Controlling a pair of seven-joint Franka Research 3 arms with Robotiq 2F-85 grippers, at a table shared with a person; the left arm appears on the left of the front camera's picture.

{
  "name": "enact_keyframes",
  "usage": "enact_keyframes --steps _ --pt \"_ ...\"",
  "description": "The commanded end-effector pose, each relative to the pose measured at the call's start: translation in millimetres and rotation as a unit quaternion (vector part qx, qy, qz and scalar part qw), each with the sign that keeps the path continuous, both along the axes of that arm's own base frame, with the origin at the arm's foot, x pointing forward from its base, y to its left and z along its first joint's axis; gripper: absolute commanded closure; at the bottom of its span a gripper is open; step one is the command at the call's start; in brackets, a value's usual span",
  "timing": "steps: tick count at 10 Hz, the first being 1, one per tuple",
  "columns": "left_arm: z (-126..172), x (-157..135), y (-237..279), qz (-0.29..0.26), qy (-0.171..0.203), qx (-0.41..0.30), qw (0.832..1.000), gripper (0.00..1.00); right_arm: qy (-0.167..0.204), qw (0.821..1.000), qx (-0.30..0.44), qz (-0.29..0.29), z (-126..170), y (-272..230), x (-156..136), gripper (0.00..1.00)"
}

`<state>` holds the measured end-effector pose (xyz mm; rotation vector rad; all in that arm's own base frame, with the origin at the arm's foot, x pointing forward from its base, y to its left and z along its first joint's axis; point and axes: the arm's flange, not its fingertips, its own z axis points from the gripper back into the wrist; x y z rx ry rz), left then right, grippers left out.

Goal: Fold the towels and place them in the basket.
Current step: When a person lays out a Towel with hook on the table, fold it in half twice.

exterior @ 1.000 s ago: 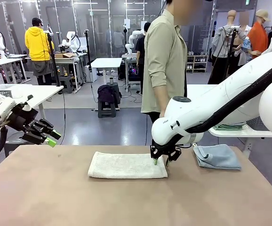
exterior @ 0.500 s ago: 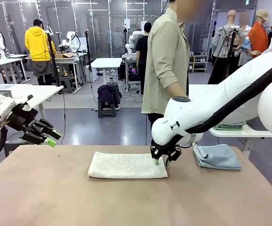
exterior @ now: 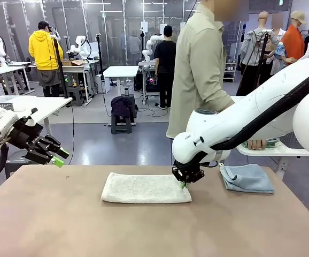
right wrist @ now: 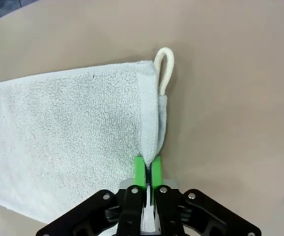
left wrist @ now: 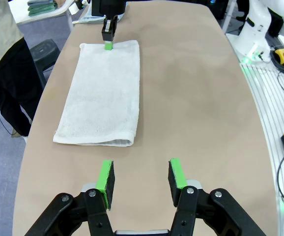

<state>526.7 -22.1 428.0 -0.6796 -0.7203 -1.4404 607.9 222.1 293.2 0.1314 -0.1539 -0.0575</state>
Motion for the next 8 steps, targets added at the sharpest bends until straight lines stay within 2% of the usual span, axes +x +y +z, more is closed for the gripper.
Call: enact_keyframes --steps 1,3,4,8 --pt "1 -2 0 0.000 -0.001 0.000 1.000 0.43 0.009 1.000 -0.016 -0.014 -2 3 -1 1.00" --pt "1 -2 0 0.000 -0.001 0.000 1.000 0.43 0.011 1.000 -0.021 -0.011 1 1 -1 1.00" --pt "1 -2 0 0.000 -0.001 0.000 1.000 0.43 -0.009 1.000 -0.023 0.005 7 -9 0 1.00" --pt "1 -2 0 0.000 -0.001 0.000 1.000 0.43 -0.027 0.997 -0.053 0.048 44 -42 -3 1.00"
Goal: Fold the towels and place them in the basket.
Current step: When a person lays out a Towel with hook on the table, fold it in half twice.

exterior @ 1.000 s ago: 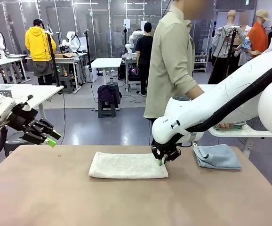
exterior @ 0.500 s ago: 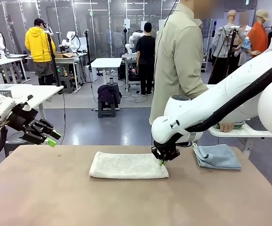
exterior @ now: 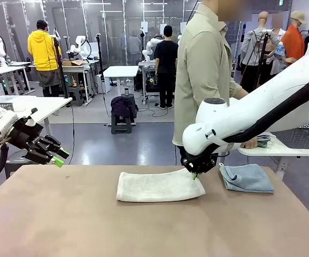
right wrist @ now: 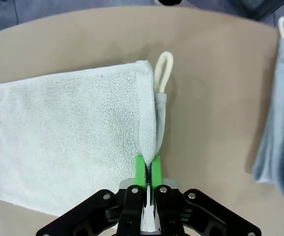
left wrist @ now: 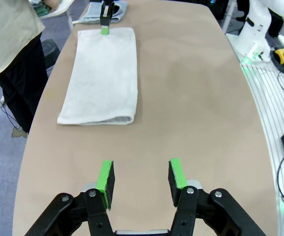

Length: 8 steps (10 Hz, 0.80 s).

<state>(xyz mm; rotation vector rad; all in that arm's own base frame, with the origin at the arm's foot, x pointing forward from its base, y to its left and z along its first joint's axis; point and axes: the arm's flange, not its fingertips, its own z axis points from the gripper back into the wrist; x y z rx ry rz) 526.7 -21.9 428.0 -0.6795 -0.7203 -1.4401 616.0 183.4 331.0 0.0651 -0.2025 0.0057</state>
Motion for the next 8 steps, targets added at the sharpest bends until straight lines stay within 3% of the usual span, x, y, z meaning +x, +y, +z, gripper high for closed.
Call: enact_keyframes --steps 1,5,8 --pt "1 -2 0 0.000 -0.001 0.000 1.000 0.43 -0.004 0.999 -0.026 0.027 16 5 -13 1.00" --pt "1 -2 0 0.000 -0.001 0.000 1.000 0.43 0.001 0.996 -0.076 0.050 69 83 -31 1.00" --pt "1 -2 0 0.000 -0.001 0.000 1.000 0.43 0.001 0.994 -0.094 0.058 79 154 -40 1.00"
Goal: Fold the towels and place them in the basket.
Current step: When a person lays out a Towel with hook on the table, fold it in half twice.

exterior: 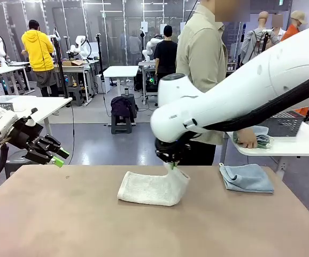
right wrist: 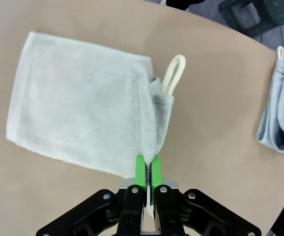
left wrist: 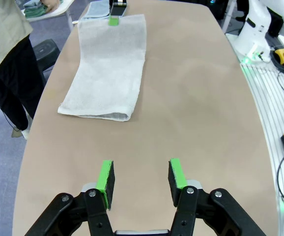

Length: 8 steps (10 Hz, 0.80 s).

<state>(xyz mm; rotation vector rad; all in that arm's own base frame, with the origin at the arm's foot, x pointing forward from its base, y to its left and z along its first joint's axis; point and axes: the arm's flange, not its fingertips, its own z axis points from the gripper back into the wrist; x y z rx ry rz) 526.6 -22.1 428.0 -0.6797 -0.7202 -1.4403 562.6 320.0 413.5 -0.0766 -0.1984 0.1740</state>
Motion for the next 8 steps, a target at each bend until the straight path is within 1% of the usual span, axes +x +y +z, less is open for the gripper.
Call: enact_keyframes --steps 1,2,3,5,6,7,8 --pt "1 -2 0 0.000 -0.001 0.000 1.000 0.43 0.006 1.000 -0.008 -0.024 -5 40 14 1.00" --pt "1 -2 0 0.000 -0.001 0.000 1.000 0.43 0.010 0.999 0.003 -0.035 -7 60 13 1.00" --pt "1 -2 0 0.000 -0.001 0.000 1.000 0.43 0.004 0.997 0.024 -0.069 -13 83 13 1.00" --pt "1 -2 0 0.000 -0.001 0.000 1.000 0.43 -0.007 0.993 0.048 -0.106 -25 113 11 1.00" --pt "1 -2 0 0.000 -0.001 0.000 1.000 0.43 -0.026 0.991 0.057 -0.121 -31 123 11 1.00" --pt "1 -2 0 0.000 -0.001 0.000 1.000 0.43 -0.053 0.987 0.067 -0.140 -38 130 16 1.00" --pt "1 -2 0 0.000 -0.001 0.000 1.000 0.43 -0.041 0.987 0.071 -0.136 -46 135 16 1.00"
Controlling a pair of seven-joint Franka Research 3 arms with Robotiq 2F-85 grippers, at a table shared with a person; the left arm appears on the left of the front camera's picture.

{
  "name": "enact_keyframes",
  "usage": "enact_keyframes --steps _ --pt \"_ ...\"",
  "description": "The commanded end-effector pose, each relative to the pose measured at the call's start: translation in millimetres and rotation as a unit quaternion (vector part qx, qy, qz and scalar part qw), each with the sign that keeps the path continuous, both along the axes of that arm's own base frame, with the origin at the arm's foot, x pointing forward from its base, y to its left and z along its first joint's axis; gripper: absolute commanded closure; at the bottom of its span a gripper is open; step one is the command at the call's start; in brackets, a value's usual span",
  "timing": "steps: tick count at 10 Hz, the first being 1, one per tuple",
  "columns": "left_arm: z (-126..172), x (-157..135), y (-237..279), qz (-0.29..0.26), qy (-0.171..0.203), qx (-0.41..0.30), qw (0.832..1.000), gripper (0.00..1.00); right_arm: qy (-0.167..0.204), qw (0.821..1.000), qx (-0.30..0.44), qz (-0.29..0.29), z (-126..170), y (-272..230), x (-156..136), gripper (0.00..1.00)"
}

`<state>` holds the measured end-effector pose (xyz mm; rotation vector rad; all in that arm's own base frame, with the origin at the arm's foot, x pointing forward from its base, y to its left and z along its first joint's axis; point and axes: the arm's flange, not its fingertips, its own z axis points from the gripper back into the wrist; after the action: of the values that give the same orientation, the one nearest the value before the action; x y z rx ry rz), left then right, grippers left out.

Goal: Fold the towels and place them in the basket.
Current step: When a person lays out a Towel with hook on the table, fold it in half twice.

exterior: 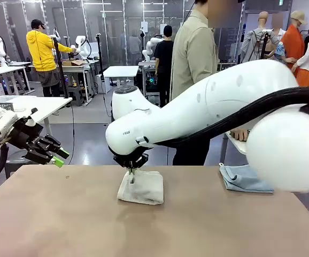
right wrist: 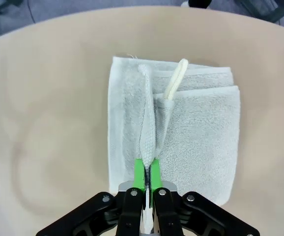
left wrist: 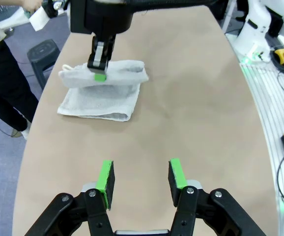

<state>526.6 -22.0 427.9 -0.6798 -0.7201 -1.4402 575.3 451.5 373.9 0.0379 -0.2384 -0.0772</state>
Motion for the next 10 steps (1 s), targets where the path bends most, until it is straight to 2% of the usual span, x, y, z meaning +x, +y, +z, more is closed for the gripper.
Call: enact_keyframes --steps 1,2,3,4,7,8,10 --pt "1 -2 0 0.000 -0.001 0.000 1.000 0.43 -0.022 0.999 0.001 -0.025 -13 6 5 1.00" --pt "1 -2 0 0.000 -0.001 0.000 1.000 0.43 -0.027 0.999 0.006 -0.030 -20 8 6 1.00" --pt "1 -2 0 0.000 -0.001 0.000 1.000 0.43 -0.022 0.999 0.010 -0.033 -27 9 7 0.88" --pt "1 -2 0 0.000 -0.001 0.000 1.000 0.43 -0.034 0.999 0.017 -0.039 -29 8 7 0.75" --pt "1 -2 0 0.000 -0.001 0.000 1.000 0.43 -0.068 0.995 0.049 -0.053 -22 1 4 0.49" --pt "1 -2 0 0.000 -0.001 0.000 1.000 0.43 -0.059 0.996 0.050 -0.036 -14 -6 -2 0.49" --pt "1 -2 0 0.000 -0.001 0.000 1.000 0.43 0.001 0.998 0.038 0.047 7 -34 -23 0.49"
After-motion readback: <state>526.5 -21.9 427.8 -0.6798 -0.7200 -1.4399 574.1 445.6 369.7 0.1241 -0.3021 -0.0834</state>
